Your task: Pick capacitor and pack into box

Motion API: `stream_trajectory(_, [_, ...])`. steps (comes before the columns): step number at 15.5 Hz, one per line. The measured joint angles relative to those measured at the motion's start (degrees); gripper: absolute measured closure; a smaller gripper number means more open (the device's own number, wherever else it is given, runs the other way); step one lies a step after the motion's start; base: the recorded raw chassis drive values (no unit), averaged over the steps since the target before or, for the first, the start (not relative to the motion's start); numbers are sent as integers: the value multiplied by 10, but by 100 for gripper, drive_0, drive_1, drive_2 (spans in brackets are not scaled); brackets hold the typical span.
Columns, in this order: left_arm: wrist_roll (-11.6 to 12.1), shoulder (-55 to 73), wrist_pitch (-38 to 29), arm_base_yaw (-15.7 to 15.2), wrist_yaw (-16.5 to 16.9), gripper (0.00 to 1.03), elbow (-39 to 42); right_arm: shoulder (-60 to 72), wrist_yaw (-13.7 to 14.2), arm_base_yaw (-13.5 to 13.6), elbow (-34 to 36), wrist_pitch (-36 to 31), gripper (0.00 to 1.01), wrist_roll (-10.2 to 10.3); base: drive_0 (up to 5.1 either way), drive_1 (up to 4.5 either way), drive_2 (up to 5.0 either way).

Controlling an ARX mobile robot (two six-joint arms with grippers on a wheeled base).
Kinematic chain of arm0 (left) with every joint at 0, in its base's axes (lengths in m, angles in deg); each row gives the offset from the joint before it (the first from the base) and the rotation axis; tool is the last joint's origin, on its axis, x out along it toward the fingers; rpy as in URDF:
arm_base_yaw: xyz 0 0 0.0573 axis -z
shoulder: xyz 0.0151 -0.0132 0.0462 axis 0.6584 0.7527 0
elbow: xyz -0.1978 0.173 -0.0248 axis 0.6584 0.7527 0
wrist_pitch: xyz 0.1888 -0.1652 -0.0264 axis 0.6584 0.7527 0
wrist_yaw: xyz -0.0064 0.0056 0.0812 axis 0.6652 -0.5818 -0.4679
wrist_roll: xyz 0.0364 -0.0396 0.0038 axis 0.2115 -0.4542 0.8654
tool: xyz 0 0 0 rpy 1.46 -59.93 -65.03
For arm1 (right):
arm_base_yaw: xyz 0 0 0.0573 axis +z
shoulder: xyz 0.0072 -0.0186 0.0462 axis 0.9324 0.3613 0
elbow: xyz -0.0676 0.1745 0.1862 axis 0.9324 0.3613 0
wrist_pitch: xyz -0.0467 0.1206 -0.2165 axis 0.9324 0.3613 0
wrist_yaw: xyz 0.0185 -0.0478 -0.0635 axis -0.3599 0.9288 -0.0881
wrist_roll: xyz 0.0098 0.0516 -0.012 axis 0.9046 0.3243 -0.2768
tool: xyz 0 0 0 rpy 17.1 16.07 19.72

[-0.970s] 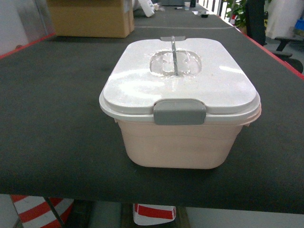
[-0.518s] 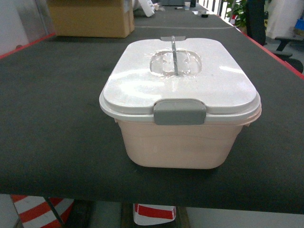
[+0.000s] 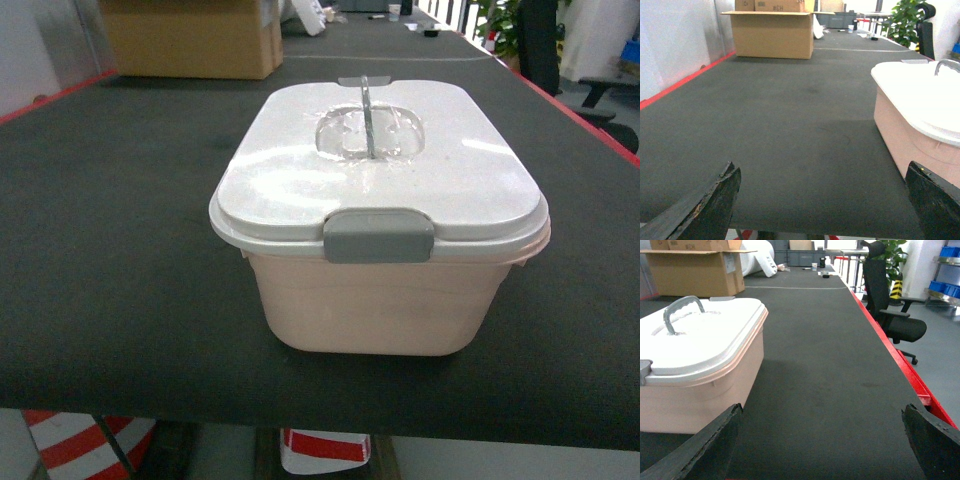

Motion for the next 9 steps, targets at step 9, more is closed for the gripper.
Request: stream_trajectory(9, [0, 0, 0, 0, 0, 5, 0, 0, 0, 0, 0, 0, 3, 0, 0, 0, 0])
